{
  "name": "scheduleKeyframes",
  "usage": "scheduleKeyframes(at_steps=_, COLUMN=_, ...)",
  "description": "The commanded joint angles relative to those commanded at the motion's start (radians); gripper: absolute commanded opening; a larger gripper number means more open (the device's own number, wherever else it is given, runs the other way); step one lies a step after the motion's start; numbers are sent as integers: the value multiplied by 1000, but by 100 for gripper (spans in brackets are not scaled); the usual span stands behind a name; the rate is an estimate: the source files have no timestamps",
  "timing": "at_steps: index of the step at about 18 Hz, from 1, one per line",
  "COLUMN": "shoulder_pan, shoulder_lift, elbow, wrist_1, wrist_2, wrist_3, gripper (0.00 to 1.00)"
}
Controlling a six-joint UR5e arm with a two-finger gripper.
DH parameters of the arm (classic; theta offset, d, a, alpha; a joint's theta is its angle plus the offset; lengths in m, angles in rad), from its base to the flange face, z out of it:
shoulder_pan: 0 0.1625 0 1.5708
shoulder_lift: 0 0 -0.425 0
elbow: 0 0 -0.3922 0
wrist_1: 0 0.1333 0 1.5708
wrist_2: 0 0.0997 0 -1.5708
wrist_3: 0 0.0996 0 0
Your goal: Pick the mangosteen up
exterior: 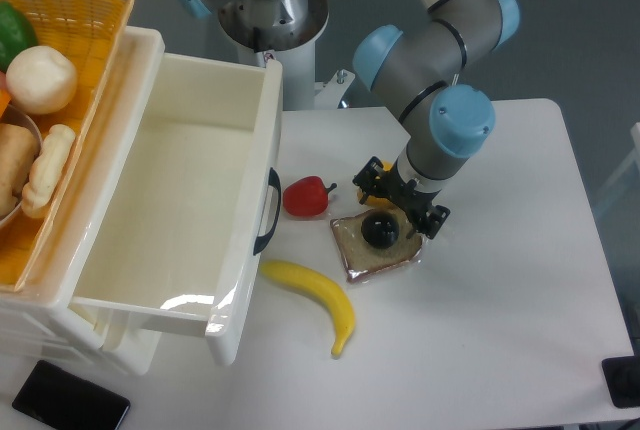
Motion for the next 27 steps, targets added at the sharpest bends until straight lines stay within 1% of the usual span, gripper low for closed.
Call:
scheduleKeyframes(at_steps=7, shoulder_pan=-9, shoulder_lift=-14, elbow=3, wrist_1=11, wrist_2=5, wrist_3=-2, gripper=100)
scheduleKeyframes(at_steps=14, shoulder_pan=-9, shoulder_lift=-44, elbow=12, wrist_1=15, wrist_2=6, wrist_3=-2, gripper=100)
scheduleKeyframes(at_steps=18, shoulder_pan=-11, shoulder_lift=-61, elbow=15, wrist_1=17, wrist_2=43, wrist_3=-5, gripper=100)
scheduleKeyframes(at_steps=22, shoulder_pan=-12, shoulder_lift=-74, elbow=15, wrist_1=29, wrist_2=44, wrist_3=-11, gripper=100)
scheduleKeyframes(at_steps=24, shoulder_pan=-28, shoulder_lift=-80, elbow=15, wrist_1=43, wrist_2=44, wrist_3=-29, gripper=100)
scheduleKeyframes(at_steps=27, shoulder_pan=-35, shoulder_lift=-87, elbow=15, wrist_1=49, wrist_2=44, wrist_3=-49, gripper=97)
